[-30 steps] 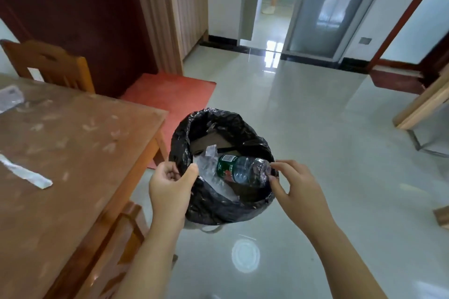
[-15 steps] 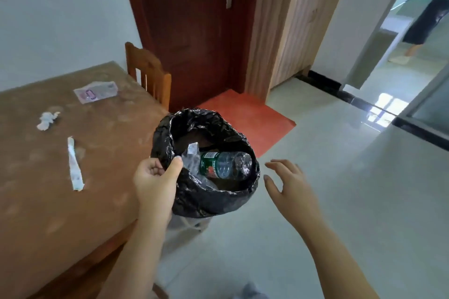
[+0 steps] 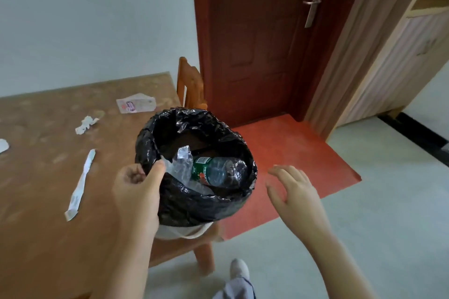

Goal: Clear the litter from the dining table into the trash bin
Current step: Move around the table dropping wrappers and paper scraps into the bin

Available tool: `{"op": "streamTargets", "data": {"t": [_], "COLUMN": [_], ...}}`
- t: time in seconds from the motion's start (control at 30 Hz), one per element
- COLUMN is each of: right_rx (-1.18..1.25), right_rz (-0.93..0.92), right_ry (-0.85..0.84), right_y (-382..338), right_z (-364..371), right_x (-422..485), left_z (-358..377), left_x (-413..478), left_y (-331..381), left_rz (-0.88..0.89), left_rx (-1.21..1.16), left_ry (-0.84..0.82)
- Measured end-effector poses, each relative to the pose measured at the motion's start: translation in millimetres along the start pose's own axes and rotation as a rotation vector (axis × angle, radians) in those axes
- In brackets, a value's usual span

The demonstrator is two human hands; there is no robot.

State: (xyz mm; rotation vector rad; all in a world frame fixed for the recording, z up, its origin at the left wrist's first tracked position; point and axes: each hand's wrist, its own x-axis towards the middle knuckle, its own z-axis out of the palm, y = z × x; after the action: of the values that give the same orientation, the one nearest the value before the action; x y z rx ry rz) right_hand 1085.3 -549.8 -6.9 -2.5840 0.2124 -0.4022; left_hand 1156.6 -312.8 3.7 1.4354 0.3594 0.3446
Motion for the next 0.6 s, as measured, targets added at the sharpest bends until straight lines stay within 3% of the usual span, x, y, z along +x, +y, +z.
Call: {"op": "streamTargets", "data": {"t": [0.27, 0.43, 0.6], "right_rx": [-0.043, 0.015, 0.101], "right_rz": [-0.199, -0.254, -0.337], "right_ry": [-0.105, -0.182, -0.276], "right_y": [22.8, 34.0, 39.9], "right_z": [13.3, 31.2, 59.6], "right_x": [178.3, 251.2, 312.8], "left_z": [94.9, 129.2, 155.2], "left_x": [86.4, 122.5, 143.9], "left_y": [-5.2, -1.8, -4.6], "left_rz": [0.014, 0.136, 0.147], "left_rx": [-0.081, -0.022, 0.019], "left_ry": [0.294, 0.411, 0.547]}}
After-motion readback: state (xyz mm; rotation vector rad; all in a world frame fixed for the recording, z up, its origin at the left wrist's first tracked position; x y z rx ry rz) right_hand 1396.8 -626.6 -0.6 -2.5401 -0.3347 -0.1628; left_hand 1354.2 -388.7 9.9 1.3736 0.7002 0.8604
